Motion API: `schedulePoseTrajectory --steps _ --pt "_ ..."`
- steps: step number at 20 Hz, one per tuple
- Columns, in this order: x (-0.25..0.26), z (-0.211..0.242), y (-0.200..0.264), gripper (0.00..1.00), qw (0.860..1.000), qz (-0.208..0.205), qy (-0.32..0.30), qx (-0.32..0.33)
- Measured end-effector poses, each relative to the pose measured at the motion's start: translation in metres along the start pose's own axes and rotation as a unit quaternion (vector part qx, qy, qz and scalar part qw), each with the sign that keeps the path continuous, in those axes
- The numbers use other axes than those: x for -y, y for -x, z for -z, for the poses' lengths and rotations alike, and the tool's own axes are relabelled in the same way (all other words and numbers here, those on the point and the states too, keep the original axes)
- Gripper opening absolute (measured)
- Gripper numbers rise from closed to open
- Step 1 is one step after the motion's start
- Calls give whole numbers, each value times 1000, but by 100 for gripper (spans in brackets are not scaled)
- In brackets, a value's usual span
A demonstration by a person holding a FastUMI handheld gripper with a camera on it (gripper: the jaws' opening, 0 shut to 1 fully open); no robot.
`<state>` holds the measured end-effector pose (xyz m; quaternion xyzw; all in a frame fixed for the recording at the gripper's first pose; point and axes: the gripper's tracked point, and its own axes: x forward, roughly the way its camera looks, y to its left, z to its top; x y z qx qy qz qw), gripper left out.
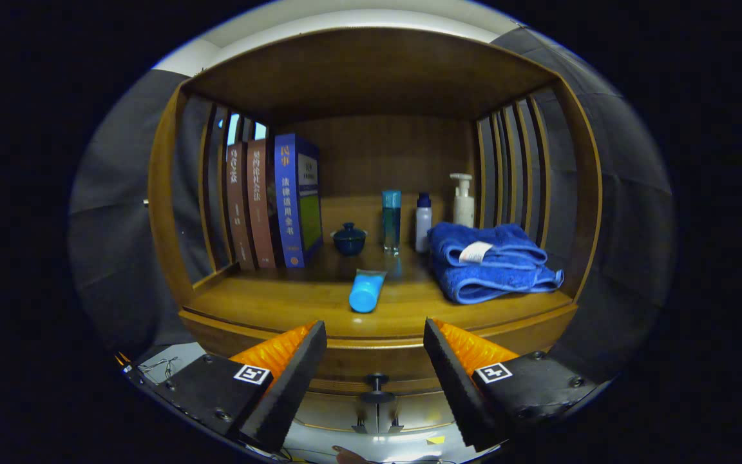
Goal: Pull open the drawer, take out the items inside it, and place them on the countertop above the cabinet.
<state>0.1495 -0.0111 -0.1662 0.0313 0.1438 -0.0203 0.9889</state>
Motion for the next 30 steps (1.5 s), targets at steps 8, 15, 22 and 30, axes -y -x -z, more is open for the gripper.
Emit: schedulePoseTrajectory --steps 8,15,22,30 --pt "-3 -92 70 99 998 -8 12 69" --pt "-5 -141 137 99 994 -8 19 111" --pt "-11 -163 174 99 991 -10 22 133" --pt "-11 -160 178 99 991 -8 16 130"
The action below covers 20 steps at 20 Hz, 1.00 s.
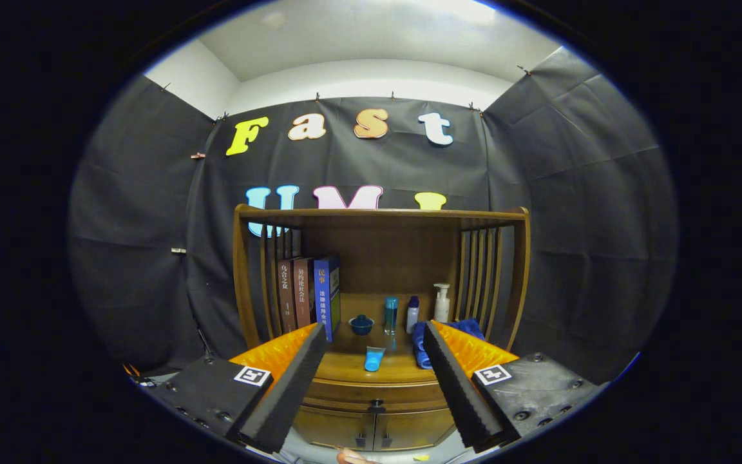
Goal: Pull open the drawer, take out the items inside it, and place them on the countertop above the cabinet.
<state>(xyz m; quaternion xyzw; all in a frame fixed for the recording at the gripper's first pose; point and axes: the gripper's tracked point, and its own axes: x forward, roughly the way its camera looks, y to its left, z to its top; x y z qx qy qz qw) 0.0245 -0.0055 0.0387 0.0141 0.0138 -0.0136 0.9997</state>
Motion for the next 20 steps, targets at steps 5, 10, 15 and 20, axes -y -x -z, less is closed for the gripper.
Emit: schedulePoseTrajectory --steps 5,10,15,20 --pt "-1 0 2 99 1000 -3 2 -2" --pt "1 -4 3 99 1000 0 2 6" --pt "3 -3 6 99 1000 3 5 4" --pt "4 -2 6 99 1000 3 6 3"
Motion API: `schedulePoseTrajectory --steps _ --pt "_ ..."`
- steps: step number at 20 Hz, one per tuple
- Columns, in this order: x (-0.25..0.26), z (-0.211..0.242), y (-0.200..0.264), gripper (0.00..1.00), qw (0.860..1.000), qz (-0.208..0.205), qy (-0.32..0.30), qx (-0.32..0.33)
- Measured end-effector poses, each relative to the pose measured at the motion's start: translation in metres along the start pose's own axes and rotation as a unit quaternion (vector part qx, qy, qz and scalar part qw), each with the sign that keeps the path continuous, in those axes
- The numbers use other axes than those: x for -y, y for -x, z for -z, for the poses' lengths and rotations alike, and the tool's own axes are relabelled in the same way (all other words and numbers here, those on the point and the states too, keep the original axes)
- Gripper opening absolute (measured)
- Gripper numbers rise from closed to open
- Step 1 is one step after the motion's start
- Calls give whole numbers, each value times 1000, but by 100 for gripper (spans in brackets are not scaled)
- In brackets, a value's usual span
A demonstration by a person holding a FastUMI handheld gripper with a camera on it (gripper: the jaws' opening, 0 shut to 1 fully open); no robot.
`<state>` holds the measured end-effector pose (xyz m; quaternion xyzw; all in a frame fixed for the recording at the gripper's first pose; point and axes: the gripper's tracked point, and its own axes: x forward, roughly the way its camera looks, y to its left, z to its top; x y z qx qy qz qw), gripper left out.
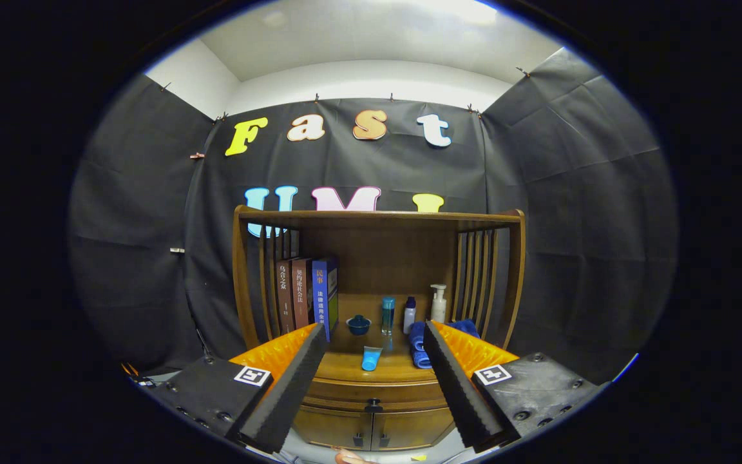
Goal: Pull open the drawer, take out the items inside it, and place them on the countertop above the cabinet.
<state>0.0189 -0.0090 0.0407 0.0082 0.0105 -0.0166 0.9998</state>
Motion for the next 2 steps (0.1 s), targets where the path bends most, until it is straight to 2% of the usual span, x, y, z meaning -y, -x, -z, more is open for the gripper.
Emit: schedulePoseTrajectory --steps 2 --pt "0 1 0 99 1000 0 2 0"
